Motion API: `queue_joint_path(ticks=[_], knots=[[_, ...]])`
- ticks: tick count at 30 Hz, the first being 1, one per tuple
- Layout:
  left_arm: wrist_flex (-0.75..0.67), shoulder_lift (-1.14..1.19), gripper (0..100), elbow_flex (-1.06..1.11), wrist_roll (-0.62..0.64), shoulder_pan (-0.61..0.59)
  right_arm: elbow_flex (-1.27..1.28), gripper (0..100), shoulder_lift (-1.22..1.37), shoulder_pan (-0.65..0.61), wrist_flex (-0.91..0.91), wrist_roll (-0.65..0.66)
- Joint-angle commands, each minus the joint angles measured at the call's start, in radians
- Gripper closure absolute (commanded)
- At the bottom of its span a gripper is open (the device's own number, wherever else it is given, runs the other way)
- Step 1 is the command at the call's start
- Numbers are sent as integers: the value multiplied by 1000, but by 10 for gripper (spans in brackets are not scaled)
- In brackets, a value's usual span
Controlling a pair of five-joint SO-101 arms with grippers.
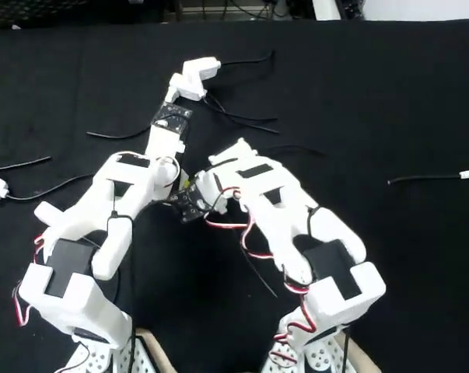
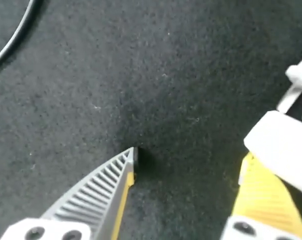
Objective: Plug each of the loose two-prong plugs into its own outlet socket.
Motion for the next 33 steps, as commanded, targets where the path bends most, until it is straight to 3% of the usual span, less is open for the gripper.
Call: queue_joint_path(ticks=[1,12,33], knots=[[18,6,671,-53,-5,-7,-38,987,1,-23,44,26],[12,8,671,-48,-5,-8,16,987,-96,-98,92,-29],[21,-2,671,-31,-8,-7,18,987,-102,-25,0,5]])
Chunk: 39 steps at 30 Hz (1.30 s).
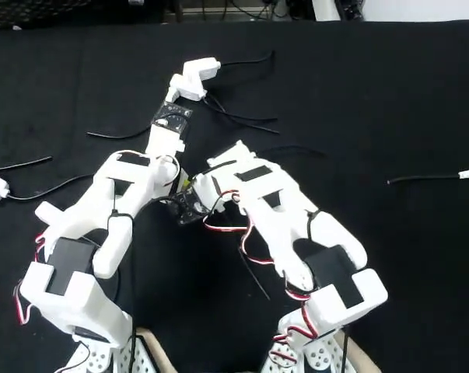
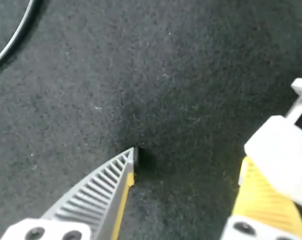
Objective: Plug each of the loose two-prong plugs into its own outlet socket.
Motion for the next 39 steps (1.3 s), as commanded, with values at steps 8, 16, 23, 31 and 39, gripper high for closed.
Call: queue_joint_path(ticks=[8,16,23,31,39], knots=[[9,-9,671,-13,-3,-5,54,987,-59,55,-189,97],[9,-9,671,-13,-3,-5,134,987,-59,21,-236,106],[9,-8,671,-15,-3,-5,127,987,-65,-8,-236,104],[9,-5,671,-21,-2,-5,94,987,-120,-5,-155,77],[8,-2,671,-28,2,2,21,987,-205,-34,74,17]])
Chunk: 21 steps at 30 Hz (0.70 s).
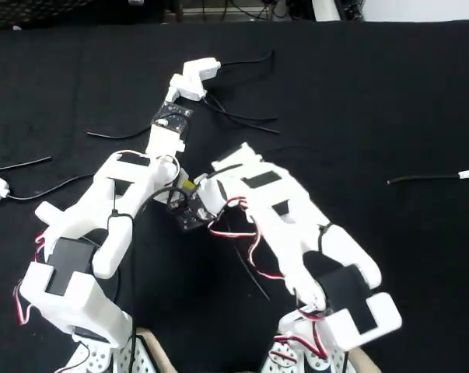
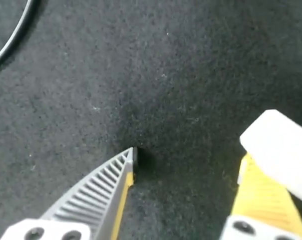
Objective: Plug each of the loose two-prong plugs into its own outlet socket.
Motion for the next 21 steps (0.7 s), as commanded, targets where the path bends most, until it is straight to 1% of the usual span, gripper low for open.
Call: queue_joint_path(ticks=[1,8,21], knots=[[8,-2,671,-33,3,1,-64,987,-54,-44,11,-9],[2,-2,669,-35,28,1,-67,987,-16,-49,-11,-8],[0,-2,670,-48,29,5,-62,987,7,-60,-11,-11]])
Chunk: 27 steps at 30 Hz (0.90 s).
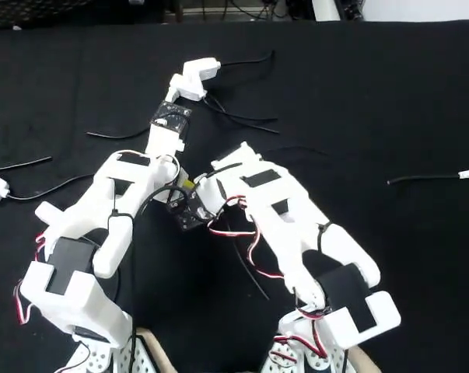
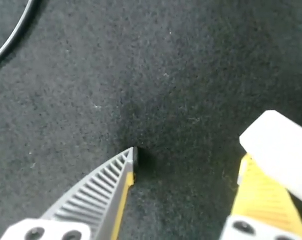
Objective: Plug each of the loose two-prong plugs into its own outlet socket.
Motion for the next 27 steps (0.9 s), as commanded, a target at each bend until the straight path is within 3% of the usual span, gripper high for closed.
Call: queue_joint_path(ticks=[1,5,11,13,16,21,27], knots=[[0,-2,670,-48,12,5,-53,987,-4,-54,-12,-11],[-66,0,670,-42,6,38,-12,987,-4,-46,-28,-11],[-170,-5,670,15,5,58,101,987,-8,26,-207,-14],[-166,-9,670,13,5,38,102,987,-13,63,-198,-71],[-170,-11,670,12,11,15,31,987,-13,112,-21,-183],[-163,-11,670,5,12,8,-205,987,-13,160,508,-334],[-163,-34,670,2,104,-47,-272,983,-79,226,740,-457]])
